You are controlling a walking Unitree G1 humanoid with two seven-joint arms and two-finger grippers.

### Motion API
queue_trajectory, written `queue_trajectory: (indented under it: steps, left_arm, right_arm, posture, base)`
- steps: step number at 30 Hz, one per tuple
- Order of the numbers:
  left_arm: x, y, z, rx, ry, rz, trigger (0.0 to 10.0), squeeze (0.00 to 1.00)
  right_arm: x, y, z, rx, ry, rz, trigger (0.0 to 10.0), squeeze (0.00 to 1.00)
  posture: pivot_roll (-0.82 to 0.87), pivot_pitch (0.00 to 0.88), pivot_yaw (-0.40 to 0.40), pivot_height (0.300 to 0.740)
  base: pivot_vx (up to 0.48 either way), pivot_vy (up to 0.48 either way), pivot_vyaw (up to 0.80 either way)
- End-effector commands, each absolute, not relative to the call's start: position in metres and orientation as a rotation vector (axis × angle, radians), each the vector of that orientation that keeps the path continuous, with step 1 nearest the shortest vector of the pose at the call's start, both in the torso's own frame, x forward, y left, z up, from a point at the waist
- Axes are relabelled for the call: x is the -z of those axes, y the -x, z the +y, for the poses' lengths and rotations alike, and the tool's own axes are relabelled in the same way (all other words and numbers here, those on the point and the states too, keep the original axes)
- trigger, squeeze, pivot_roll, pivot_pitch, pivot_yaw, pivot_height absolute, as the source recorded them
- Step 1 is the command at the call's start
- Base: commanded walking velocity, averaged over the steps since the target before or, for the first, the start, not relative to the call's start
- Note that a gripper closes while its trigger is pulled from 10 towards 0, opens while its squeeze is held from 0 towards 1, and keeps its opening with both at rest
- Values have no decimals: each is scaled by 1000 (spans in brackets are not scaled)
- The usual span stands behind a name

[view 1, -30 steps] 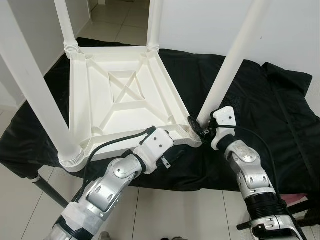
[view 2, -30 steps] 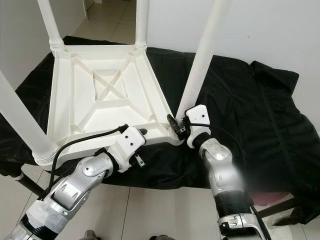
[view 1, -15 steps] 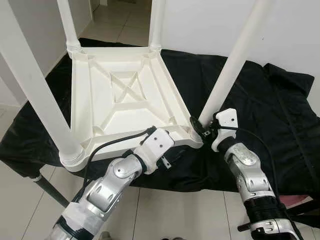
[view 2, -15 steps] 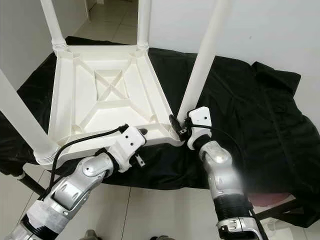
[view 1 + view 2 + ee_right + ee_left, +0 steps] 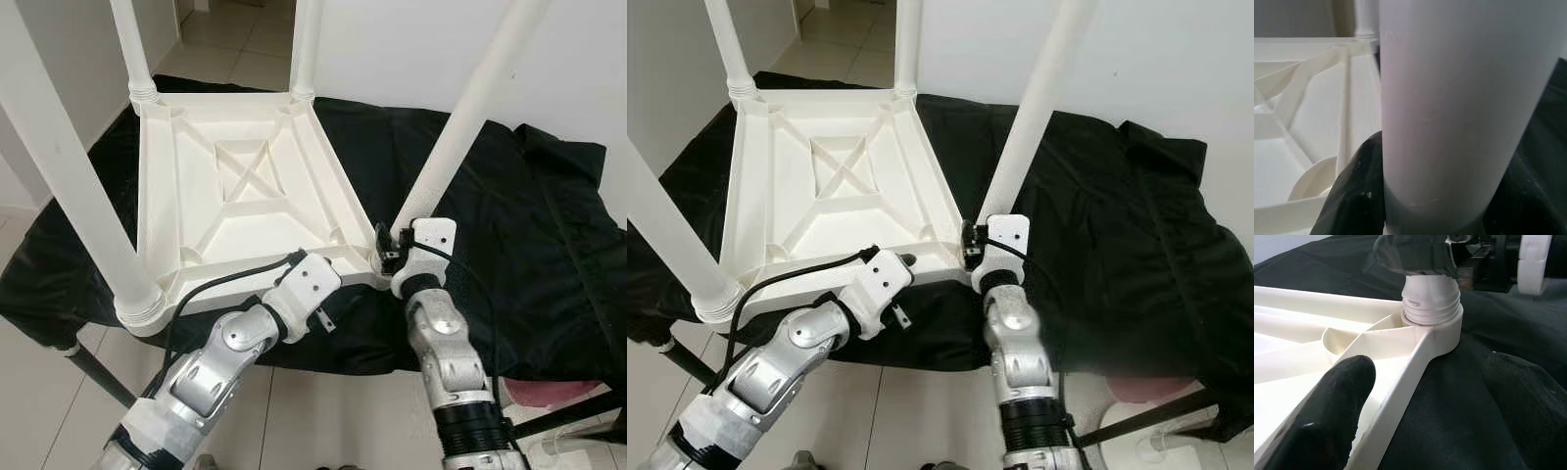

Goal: Building children table

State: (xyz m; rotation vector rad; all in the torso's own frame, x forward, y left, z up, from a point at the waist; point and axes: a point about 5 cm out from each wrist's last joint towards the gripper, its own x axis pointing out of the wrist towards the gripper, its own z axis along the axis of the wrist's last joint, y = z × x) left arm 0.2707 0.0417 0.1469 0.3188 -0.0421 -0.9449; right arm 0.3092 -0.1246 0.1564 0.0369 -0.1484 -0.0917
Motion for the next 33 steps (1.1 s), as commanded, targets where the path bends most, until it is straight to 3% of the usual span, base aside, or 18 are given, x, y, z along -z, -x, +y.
queue_trajectory:
  steps: [1,5,13,14,16,17,23,24,25,33]
  left_arm:
    - [-144,-265,37,1025,-327,-26,10000,0]
    - [-144,-265,37,1023,-321,-27,10000,0]
    - [-145,-265,37,1019,-324,-29,10000,0]
    - [-144,-265,38,1018,-325,-28,10000,0]
    - [-144,-265,38,1018,-325,-28,10000,0]
    - [-144,-265,38,1017,-324,-28,10000,0]
    - [-146,-266,38,1014,-325,-31,10000,0]
    - [-146,-266,38,1014,-325,-32,10000,0]
    - [-146,-266,39,1014,-324,-31,10000,0]
    - [-145,-268,42,1011,-331,-27,10000,0]
  right_arm:
    - [-135,-304,-132,187,-9,-51,10000,0]
    - [-138,-300,-119,148,-65,-61,10000,0]
    - [-144,-301,-126,157,-58,-89,10000,0]
    - [-144,-300,-127,158,-54,-90,10000,761]
    - [-144,-300,-127,159,-51,-89,10000,761]
    - [-146,-299,-129,138,-50,-107,10000,1000]
    - [-153,-298,-137,33,-74,-160,10000,1000]
    - [-154,-297,-138,2,-77,-171,10000,361]
    - [-155,-297,-140,-48,-91,-176,10000,0]
    - [-151,-303,-151,-154,-24,-185,10000,0]
  posture:
    - [43,101,-93,740]
    - [40,104,-93,740]
    - [44,106,-97,740]
    - [44,105,-98,740]
    - [46,106,-98,740]
    - [47,104,-98,740]
    - [46,102,-96,740]
    - [46,102,-96,740]
    - [40,101,-93,740]
    - [34,95,-87,740]
  base:
    - [0,0,0]
    - [0,0,0]
    - [0,0,0]
    - [0,0,0]
    - [0,0,0]
    - [0,0,0]
    - [0,0,0]
    - [0,0,0]
    - [0,0,0]
    - [0,0,0]
